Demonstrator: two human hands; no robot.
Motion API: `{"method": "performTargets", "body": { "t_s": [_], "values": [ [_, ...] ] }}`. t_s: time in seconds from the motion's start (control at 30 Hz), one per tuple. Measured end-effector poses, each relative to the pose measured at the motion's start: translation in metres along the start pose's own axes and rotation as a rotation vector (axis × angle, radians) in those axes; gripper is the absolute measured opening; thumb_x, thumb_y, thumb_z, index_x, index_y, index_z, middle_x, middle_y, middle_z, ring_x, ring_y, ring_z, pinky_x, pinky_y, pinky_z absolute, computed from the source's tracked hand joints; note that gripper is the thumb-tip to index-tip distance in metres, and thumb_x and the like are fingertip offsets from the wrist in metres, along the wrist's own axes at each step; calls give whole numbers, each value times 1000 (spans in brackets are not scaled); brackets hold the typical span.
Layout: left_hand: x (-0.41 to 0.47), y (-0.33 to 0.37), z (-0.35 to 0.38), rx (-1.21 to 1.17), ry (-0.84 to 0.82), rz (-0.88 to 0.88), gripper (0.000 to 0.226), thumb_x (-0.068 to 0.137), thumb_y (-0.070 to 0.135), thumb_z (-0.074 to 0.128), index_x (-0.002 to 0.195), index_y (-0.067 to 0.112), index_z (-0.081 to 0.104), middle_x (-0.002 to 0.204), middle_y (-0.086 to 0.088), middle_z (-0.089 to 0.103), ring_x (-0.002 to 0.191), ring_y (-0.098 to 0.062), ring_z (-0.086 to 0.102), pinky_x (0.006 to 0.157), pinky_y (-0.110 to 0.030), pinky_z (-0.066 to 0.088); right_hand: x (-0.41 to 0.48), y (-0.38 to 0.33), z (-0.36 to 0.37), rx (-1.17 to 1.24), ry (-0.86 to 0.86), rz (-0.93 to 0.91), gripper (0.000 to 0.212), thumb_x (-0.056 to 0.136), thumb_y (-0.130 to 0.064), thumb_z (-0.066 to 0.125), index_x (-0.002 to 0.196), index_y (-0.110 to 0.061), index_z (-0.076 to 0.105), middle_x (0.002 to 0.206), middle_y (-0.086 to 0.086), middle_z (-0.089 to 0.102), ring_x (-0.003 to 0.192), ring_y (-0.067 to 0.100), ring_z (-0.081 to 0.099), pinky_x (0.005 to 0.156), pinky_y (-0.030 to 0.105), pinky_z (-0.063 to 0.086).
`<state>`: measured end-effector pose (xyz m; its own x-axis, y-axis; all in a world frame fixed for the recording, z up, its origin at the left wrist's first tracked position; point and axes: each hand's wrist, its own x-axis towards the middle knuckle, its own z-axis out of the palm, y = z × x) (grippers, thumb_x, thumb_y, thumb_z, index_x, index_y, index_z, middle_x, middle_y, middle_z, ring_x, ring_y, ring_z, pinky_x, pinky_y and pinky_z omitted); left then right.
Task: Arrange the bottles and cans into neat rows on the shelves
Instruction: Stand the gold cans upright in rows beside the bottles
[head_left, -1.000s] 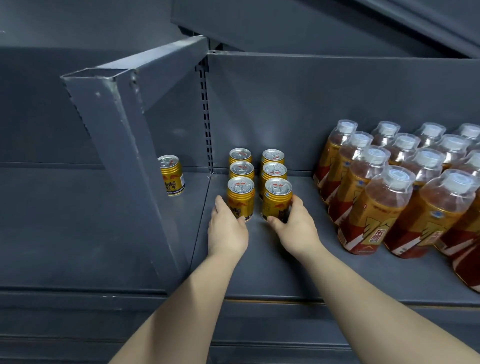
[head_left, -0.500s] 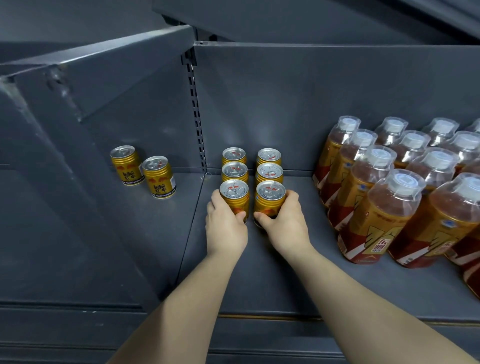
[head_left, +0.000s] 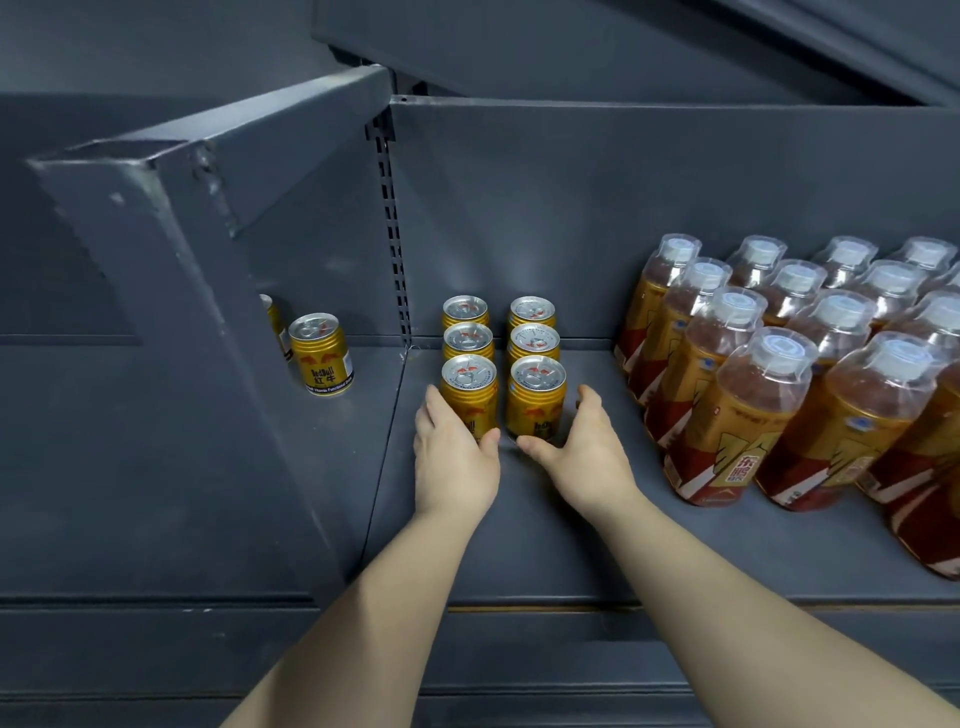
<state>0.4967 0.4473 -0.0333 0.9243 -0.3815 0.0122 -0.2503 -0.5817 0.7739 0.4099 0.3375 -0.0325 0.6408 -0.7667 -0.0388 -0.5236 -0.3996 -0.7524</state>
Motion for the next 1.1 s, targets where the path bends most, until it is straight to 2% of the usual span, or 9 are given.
{"method": "performTargets", "body": {
  "t_s": [0.17,0.27,0.47,0.83,1.1],
  "values": [
    [-26,-5,-10,85,-78,67,86,98,34,60,158,12,3,166,-10,10,151,-31,18,118,-40,27,-31,3,-7,-180,0,-6,86,93,-52,62,158,-16,18,163,5,26,149,23,27,116,40,31],
    [-45,-7,-16,156,-171,128,82,100,38,54,159,12,4,167,-10,3,153,-31,12,121,-41,21,-55,6,-9,-278,0,-51,72,100,-47,51,158,-16,20,165,7,22,152,24,18,122,40,23],
    [-82,-21,-21,288,-310,296,77,103,45,43,159,11,3,167,-11,3,154,-29,4,125,-43,10,-104,11,-9,-455,-33,-95,62,106,-44,36,159,-16,20,166,11,15,154,28,9,124,41,11],
    [-172,-44,-54,404,-236,358,74,102,49,43,158,11,14,166,-13,12,152,-32,12,123,-47,14,-197,25,-25,-500,-102,-137,63,107,-45,32,159,-15,15,166,13,11,154,30,5,125,45,9],
    [-234,-82,-95,512,-183,313,67,103,48,39,156,10,19,165,-12,16,151,-33,14,122,-48,15,-264,19,-7,-512,-169,-220,64,106,-48,34,158,-15,19,165,12,17,153,29,9,124,46,13]
  ]
}}
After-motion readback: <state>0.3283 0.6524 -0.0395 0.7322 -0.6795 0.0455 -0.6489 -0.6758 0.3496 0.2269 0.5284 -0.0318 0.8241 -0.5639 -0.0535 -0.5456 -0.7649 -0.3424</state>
